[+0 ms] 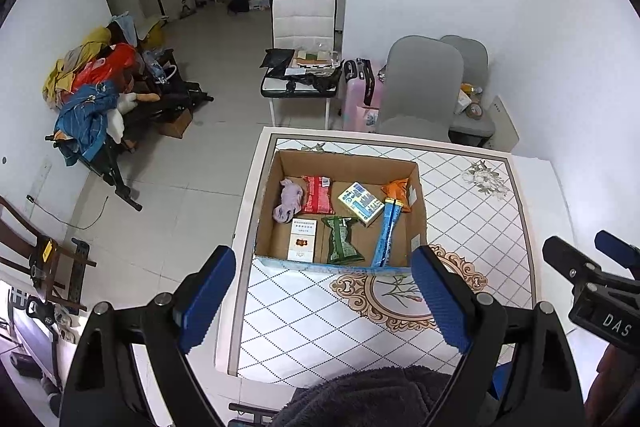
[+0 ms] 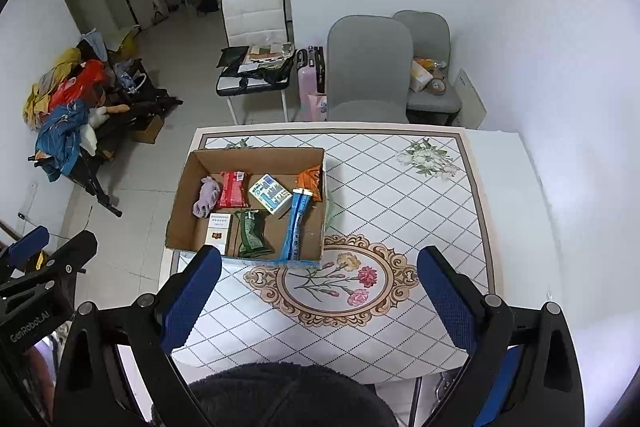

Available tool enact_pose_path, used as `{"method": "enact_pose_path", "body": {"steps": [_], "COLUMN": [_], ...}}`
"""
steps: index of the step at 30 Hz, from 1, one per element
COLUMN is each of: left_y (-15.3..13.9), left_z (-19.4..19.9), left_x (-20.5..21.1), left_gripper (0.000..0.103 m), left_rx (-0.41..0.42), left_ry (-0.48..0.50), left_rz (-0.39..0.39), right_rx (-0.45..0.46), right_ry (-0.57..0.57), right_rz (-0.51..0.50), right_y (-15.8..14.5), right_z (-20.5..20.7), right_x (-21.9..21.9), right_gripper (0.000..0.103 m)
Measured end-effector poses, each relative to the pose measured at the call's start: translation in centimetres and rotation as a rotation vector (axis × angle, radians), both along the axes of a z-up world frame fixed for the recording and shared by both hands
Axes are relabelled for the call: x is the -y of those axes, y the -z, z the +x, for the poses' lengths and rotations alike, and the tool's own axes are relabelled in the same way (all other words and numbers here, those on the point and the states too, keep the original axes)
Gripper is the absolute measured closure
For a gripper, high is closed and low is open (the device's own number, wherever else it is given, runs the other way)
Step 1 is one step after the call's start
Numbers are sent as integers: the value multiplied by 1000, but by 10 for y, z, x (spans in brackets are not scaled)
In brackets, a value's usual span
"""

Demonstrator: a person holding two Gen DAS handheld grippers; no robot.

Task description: Organize soft objects

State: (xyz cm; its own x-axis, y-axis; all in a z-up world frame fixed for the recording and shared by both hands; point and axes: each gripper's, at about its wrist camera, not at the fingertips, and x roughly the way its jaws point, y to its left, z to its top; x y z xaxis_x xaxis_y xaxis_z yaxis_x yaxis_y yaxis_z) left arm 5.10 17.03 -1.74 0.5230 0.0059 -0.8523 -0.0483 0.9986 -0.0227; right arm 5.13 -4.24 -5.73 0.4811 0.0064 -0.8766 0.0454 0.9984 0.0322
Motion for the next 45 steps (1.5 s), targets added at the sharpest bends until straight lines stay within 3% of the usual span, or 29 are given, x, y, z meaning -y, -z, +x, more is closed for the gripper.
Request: {"method": "enact_pose_path", "body": {"steps": [45], "left_y": [6], "left_z": [9], "left_x": [5], "left_gripper": [13], "left_rx": [-19], "left_ry": [26], "left_rz": [-8], "right_rx": [4], "right_ry": [47], "right_rz": [2], "right_y": [-6], "right_z": [7], "right_x": [9], "right_gripper": [3]}}
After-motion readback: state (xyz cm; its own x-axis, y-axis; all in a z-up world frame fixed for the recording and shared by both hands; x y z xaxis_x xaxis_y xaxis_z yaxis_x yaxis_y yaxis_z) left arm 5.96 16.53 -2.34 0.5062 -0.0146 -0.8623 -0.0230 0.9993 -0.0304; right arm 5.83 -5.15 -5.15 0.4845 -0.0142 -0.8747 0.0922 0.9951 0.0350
